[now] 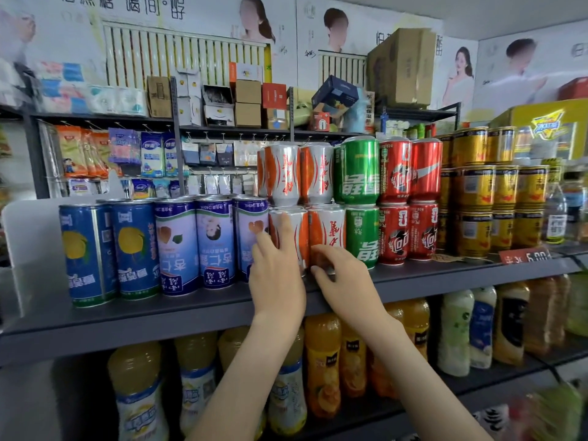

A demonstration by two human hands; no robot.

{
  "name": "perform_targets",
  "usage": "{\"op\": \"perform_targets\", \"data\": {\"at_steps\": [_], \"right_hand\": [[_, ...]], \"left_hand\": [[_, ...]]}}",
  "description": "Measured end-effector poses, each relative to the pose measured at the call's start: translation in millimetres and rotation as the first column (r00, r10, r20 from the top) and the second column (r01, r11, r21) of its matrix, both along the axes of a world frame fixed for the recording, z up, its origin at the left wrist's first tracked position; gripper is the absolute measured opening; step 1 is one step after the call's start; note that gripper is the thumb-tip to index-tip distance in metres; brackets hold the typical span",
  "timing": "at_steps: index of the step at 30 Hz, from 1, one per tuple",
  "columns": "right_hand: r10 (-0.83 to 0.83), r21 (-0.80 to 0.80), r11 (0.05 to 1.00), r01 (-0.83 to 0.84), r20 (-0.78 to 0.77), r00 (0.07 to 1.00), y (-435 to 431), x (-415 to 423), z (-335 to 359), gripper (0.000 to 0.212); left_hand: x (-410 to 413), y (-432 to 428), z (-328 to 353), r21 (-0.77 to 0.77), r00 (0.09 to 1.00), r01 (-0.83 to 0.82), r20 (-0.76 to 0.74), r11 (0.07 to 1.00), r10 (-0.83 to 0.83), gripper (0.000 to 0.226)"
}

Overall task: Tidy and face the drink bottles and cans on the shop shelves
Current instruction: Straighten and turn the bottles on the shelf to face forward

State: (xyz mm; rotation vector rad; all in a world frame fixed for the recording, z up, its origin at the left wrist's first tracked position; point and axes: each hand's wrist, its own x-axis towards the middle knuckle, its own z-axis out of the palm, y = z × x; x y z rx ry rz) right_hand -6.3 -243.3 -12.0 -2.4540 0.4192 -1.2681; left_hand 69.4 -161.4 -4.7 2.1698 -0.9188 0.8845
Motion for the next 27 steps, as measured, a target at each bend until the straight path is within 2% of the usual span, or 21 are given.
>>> {"op": "perform_targets", "data": {"at_steps": [2,5,8,16,22,27], "right_hand": [[-0.01,-0.002,1.0,0.01,0.018,1.0,-4.1,-7.9,-0.6,0.037],[-0.019,0.004,1.0,0.018,0.056,0.998,-11.6,-22.4,-3.3,0.035],[-0.036,0.011,0.999,0.036,0.061,0.997,-23.5,-44.0,-8.3,0.034],[-0.172,0.056,0.984,0.167,0.104,0.98,-95.9,-130.8,-23.6,0.03],[-0.222,0.071,0.973,0.219,0.05,0.974,-187.0,-223.4,-29.7,0.031],[-0.26,0.1,0.962,0.254,0.052,0.964,-275.6,-291.7,-27.8,0.031]], "left_hand": [[-7.0,-1.9,-0.4,-0.025,0.997,-0.019,0.073,1.0,0.021,0.081],[-23.8,-9.4,1.5,-0.026,0.99,0.073,0.124,0.997,-0.069,0.073],[-47.5,-22.3,1.8,0.001,0.981,0.176,0.081,0.984,-0.175,0.062],[-120.9,-93.6,-8.9,0.048,0.937,0.348,-0.031,0.936,-0.347,0.056],[-200.3,-187.4,-18.4,-0.066,0.849,0.491,-0.188,0.869,-0.494,0.053],[-262.7,-274.5,-17.3,-0.123,0.824,0.493,-0.249,0.861,-0.508,0.05]]}}
